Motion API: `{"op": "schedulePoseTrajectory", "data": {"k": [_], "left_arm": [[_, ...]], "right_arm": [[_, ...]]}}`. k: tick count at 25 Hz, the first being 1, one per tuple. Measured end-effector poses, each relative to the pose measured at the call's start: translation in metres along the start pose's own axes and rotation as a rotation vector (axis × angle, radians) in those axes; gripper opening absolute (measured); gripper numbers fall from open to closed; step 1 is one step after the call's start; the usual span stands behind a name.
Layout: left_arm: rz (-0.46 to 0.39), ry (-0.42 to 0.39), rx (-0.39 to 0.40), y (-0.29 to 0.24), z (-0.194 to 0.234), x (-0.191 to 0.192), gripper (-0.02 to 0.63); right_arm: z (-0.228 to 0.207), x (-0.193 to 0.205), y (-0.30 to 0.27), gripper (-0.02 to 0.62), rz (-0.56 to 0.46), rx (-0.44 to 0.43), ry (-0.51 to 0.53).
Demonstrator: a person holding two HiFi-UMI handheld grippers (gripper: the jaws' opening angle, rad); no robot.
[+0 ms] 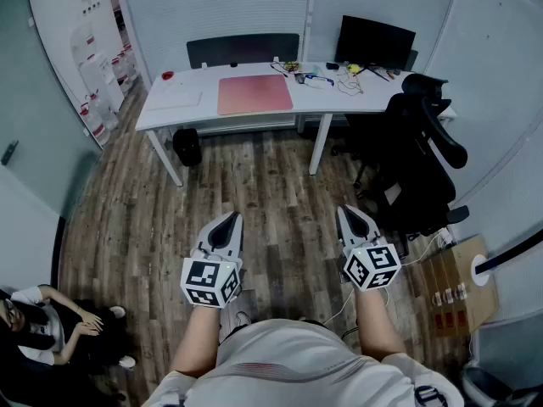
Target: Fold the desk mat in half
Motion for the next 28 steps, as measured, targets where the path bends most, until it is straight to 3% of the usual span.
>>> {"op": "schedulePoseTrajectory", "data": {"k": [20, 28], "left_arm": [[-0.010, 0.021, 0.033, -0.005, 0.002, 0.002, 0.016], [-0.004, 0.044, 0.051, 0.009, 0.034, 0.019, 0.015]], "right_arm": [[0.006, 0.000, -0.005, 0.051, 0.015, 0.018, 0.022], [0.028, 0.017, -0.023, 0.052, 0.032, 0.023, -0.034]]}}
Point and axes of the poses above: the fingertips, and each gripper's own axes: y backward along the fingers, z to its left, x out of its underside, the point moved 10 cm from there along y, backward along the fingers, and after that the axes turned 15 degrees about -y, right-handed, at the moved point
